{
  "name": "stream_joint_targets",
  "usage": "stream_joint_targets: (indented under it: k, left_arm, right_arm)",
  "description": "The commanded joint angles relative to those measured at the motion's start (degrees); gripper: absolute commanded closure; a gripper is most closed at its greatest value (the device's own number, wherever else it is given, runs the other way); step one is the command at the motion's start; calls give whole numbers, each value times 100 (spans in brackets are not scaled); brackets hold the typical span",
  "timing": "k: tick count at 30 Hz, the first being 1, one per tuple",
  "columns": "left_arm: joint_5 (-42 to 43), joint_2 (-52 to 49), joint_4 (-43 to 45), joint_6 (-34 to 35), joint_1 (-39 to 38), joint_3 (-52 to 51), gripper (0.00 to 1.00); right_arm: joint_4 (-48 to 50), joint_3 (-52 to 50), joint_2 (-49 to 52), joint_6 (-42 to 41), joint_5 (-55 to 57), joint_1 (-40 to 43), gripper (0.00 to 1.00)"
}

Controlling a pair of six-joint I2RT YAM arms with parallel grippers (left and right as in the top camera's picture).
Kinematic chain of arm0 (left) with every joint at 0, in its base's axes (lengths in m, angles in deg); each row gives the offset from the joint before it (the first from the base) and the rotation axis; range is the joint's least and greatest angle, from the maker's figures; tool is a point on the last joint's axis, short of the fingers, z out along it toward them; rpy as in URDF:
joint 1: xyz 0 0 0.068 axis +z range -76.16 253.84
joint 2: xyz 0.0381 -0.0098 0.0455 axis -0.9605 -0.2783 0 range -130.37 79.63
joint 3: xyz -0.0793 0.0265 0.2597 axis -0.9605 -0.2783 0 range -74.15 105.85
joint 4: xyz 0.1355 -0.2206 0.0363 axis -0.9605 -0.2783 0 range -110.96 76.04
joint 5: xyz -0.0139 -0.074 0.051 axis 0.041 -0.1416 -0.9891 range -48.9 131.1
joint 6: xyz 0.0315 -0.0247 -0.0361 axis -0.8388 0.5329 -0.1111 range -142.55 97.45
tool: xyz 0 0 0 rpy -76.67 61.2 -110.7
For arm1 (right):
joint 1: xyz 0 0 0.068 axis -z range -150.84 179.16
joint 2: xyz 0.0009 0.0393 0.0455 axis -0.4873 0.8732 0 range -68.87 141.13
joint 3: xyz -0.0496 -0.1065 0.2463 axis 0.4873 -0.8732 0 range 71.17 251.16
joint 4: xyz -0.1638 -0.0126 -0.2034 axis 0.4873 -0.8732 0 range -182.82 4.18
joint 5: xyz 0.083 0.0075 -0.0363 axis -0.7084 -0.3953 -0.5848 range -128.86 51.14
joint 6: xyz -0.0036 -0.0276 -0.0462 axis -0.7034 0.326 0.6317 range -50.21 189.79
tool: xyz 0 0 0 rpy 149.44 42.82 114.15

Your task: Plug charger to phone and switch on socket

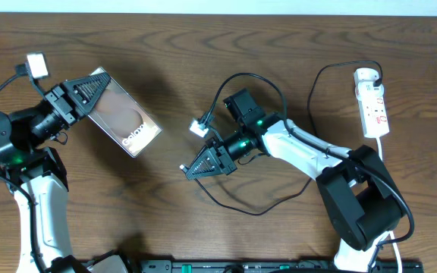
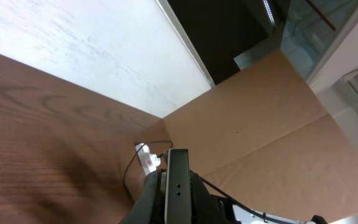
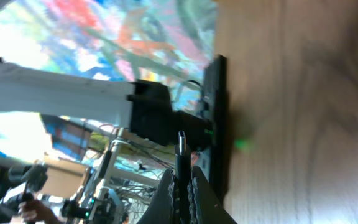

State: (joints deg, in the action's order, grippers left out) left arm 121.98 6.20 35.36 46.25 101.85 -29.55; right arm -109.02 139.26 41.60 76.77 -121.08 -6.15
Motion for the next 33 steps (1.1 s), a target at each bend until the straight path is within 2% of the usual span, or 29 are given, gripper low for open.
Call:
stream_joint_targets:
  k: [1,5,8,14,16,19,24,33]
  left_arm:
    - [96,46,52,-17,20,72,92]
    - [109,46,50,-81,20,72,93]
    - [118,46,50,-81,20,72,92]
    - [168,46,50,-79,15,72,93]
    - [192,46,48,-76,15,72,93]
    - [210,46,48,-76,15,72,92]
    - [208,46,48,-74,15,72,92]
    - [208,46,48,-76,15,72,93]
  right_arm:
    - [125,76,24,400,-730,-205,99]
    - [514,83,20,-26,-730,-339,99]
    - [1228,83,20,-695,-730,-424,99]
    - [3171,83,22,-2396,-728,-481,99]
    - [4079,83,22,-3191,-634,-476,99]
    - [4782,83,22,-3832,-437,-476,99]
    - [5003,83,22,-4227,-116,-457,99]
    - [5075,83,22,-4319,-44,-448,99]
